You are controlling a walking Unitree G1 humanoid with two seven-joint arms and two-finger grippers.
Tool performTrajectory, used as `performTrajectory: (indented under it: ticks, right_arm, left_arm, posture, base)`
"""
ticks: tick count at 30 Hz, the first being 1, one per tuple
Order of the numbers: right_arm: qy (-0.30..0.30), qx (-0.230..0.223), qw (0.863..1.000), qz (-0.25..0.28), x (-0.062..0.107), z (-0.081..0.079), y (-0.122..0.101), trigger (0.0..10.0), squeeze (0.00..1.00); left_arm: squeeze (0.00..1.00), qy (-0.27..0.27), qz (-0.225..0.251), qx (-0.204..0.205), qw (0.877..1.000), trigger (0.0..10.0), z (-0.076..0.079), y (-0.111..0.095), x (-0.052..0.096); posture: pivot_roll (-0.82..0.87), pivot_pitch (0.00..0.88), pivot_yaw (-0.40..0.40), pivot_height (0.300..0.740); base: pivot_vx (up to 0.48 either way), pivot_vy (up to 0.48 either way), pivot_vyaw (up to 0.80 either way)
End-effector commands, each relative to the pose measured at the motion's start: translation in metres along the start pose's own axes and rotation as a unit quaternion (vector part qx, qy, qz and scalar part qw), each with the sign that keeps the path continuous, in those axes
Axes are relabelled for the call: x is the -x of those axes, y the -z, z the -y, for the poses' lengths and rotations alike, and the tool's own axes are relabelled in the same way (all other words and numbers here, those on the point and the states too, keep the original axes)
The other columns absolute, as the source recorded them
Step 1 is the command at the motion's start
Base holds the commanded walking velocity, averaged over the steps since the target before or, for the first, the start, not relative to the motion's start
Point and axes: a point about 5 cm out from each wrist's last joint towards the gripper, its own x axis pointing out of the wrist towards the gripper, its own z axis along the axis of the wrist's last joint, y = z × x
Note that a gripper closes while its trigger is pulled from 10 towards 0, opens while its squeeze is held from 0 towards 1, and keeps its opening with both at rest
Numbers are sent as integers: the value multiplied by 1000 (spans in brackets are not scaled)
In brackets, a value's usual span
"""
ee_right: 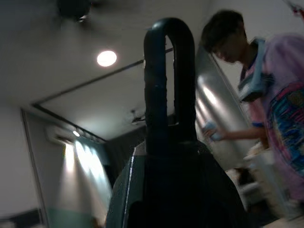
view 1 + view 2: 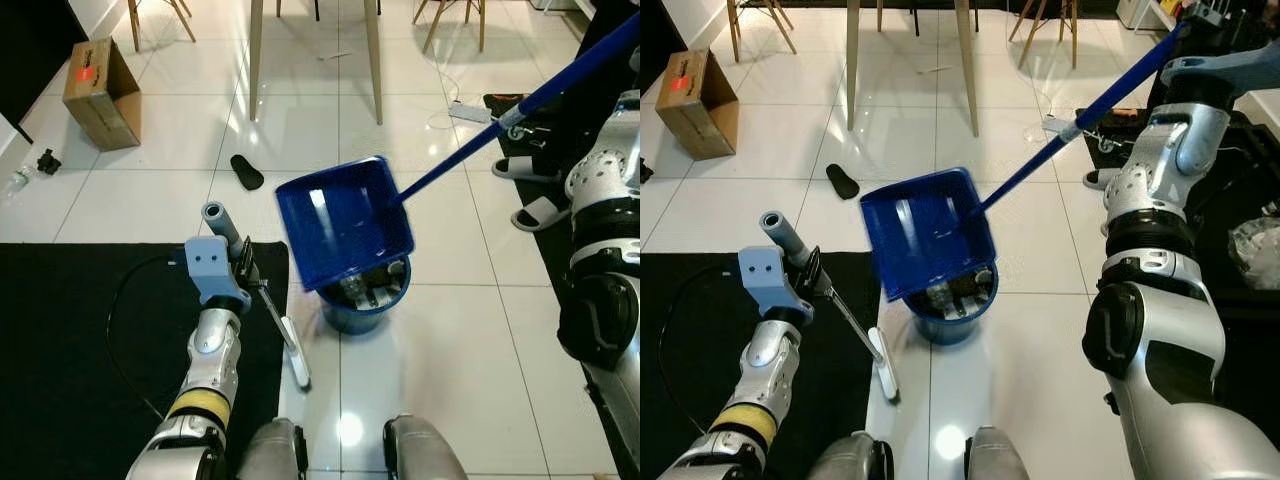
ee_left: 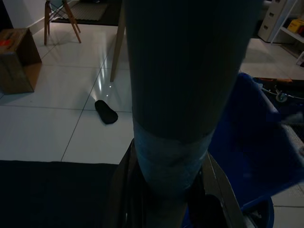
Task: Sweep floor
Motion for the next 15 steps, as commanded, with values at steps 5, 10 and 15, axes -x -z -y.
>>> performTrajectory:
  ticks: [5, 10, 15]
  right_arm:
    - [-21, -154, 985, 72, -41, -27, -36, 10000, 0]
    - [-124, -135, 982, -33, -45, -58, -14, 10000, 0]
    - [-138, -117, 981, -63, -33, -58, 0, 10000, 0]
  left_arm:
    - [0, -4, 26, -8, 1000, 10000, -7, -11, -4]
    - [0, -4, 17, -33, 999, 10000, -12, -12, -7]
    - [0, -8, -8, -53, 999, 10000, -14, -9, -9]
  posture:
    - [7, 2, 24, 740]
    - [14, 0, 21, 740]
    - [27, 0, 15, 740]
  base:
    - [0, 0, 0]
    - [0, 0, 0]
    - [0, 0, 0]
